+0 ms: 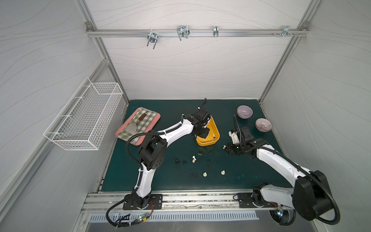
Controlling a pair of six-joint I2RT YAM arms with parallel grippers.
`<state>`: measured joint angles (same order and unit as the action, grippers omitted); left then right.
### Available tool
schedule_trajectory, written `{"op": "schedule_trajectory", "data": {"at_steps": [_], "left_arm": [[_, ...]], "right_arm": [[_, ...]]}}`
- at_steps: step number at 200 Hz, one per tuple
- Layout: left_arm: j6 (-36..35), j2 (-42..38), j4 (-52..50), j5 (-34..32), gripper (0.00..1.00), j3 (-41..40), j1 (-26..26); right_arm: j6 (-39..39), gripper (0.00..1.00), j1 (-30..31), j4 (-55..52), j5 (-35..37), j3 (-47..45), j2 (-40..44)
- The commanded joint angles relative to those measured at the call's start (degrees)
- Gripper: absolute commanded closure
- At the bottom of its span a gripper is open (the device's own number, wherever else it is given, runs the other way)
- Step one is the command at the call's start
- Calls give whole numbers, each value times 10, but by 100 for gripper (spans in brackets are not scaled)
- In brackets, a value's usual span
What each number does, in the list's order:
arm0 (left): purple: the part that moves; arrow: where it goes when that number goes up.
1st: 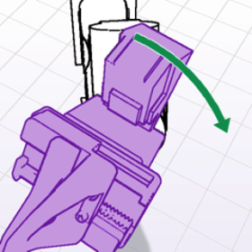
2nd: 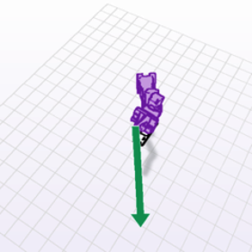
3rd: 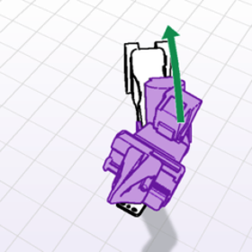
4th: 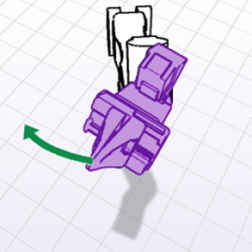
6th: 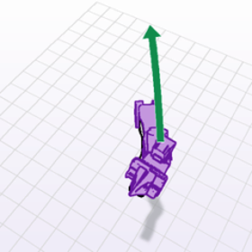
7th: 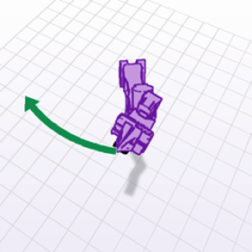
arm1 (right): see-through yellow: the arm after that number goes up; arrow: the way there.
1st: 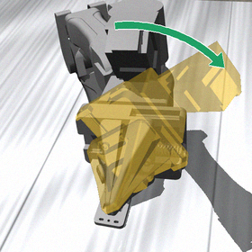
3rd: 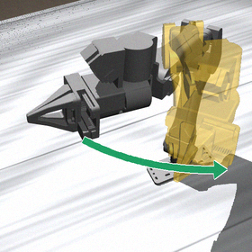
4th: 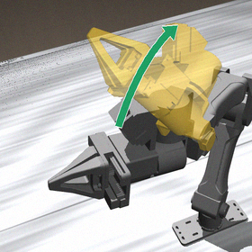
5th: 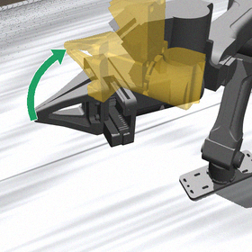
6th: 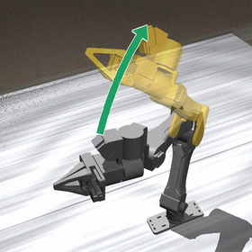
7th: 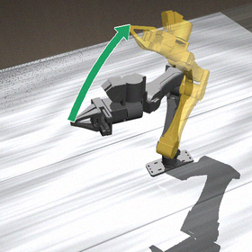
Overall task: Put the chess pieces into the storage box
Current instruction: Place the chess piece in the storage box.
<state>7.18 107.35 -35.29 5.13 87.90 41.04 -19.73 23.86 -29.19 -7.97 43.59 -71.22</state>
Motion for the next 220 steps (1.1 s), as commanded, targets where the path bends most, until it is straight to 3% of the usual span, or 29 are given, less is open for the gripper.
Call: {"op": "schedule_trajectory", "data": {"at_steps": [1,131,220], "left_arm": [[-12,20,-5,8,95,36,3],[-3,97,-25,9,93,102,3],[-3,104,-29,8,78,109,3]], "right_arm": [[-4,76,-4,-12,3,-11,21],[15,76,-6,-2,-12,-14,11],[21,76,-12,-7,-12,-11,17]]}}
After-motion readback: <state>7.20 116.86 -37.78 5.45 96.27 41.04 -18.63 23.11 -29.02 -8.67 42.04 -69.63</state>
